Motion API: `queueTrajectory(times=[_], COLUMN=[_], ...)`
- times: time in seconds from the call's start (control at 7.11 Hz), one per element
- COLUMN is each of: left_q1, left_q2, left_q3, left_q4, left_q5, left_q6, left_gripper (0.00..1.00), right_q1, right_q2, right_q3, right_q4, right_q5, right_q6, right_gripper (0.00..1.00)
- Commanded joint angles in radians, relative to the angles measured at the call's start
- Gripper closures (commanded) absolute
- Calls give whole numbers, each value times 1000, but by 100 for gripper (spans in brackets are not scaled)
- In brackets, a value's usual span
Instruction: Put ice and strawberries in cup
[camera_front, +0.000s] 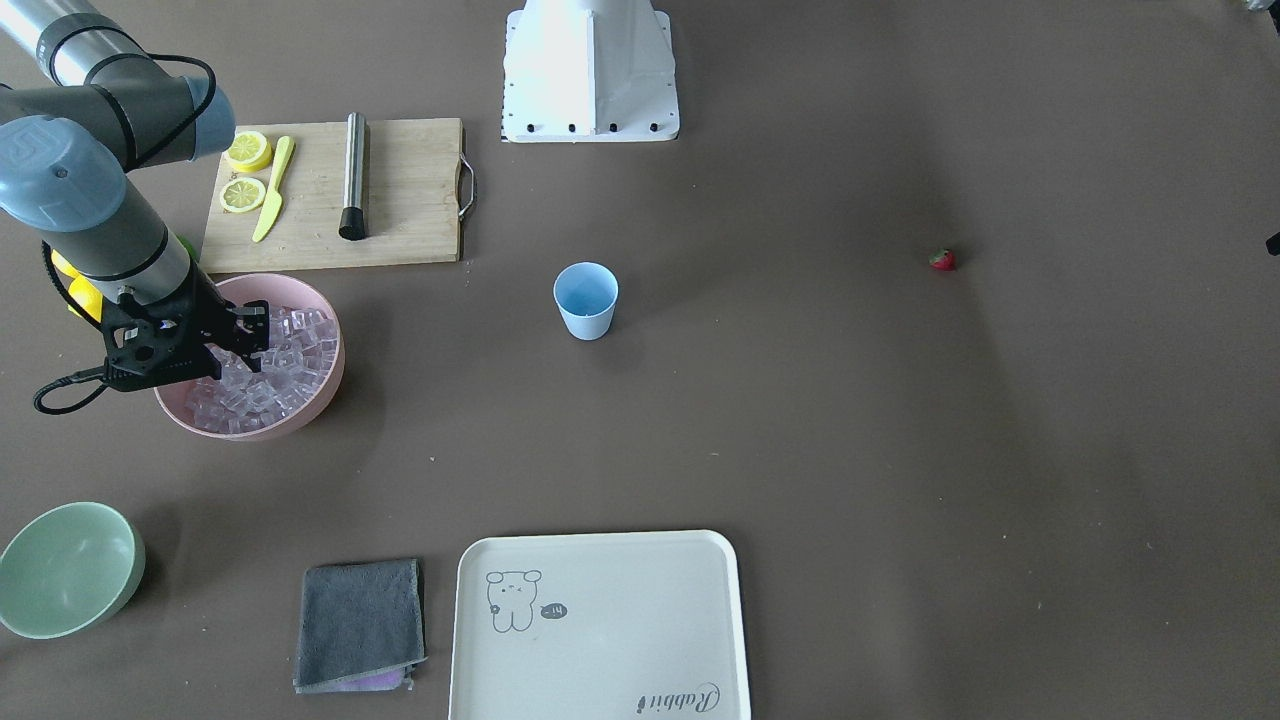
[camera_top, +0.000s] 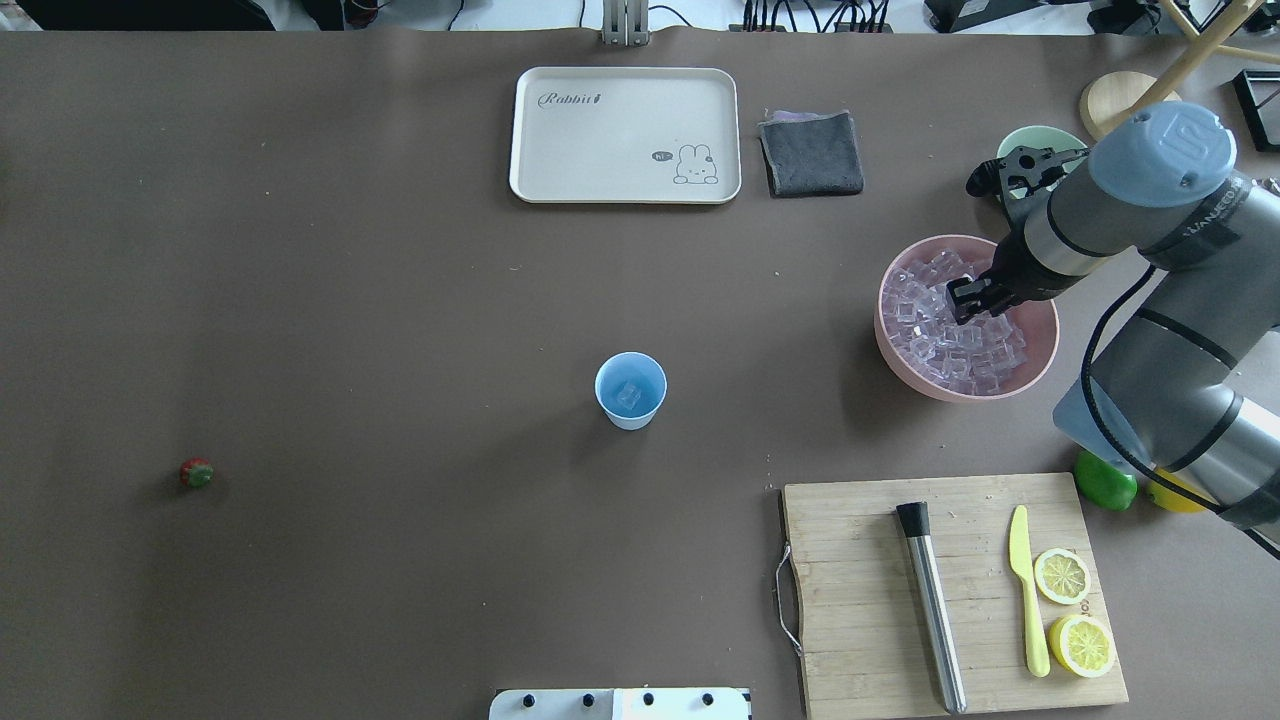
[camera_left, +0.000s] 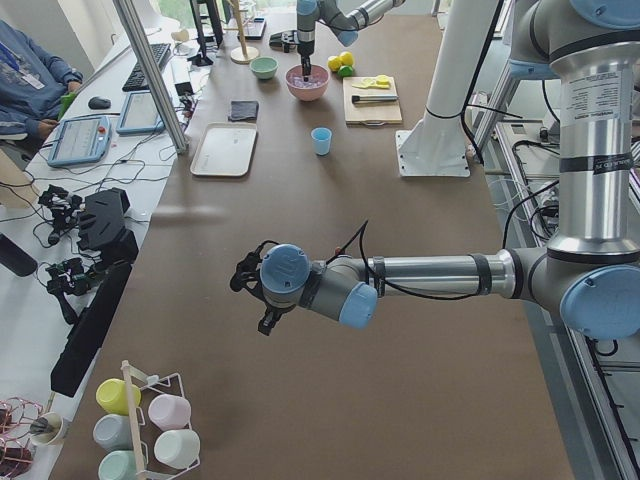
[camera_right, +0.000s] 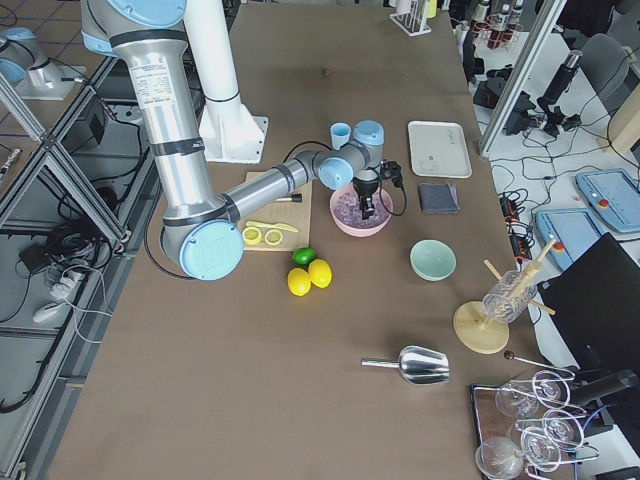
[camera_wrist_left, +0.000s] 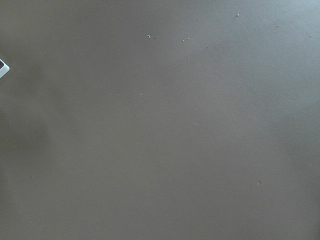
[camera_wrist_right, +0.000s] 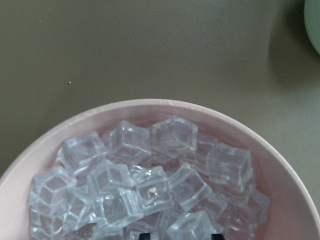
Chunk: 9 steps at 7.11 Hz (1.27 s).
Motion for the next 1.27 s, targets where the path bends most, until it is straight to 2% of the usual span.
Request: queueTrajectory(times=[0.0,1.12], left_q1=[0,0], left_q2=[-1,-2], left_q3=[-1,-1], left_q4=[-1,-1], left_q5=[2,0], left_q6=[0,0], left_gripper=[1,1], right_q1=[22,4], right_q2=[0,5], right_q3=[-18,-31], right_q4=[-1,1], right_q5=[4,2], right_q6=[-90,-65], right_gripper=[54,57])
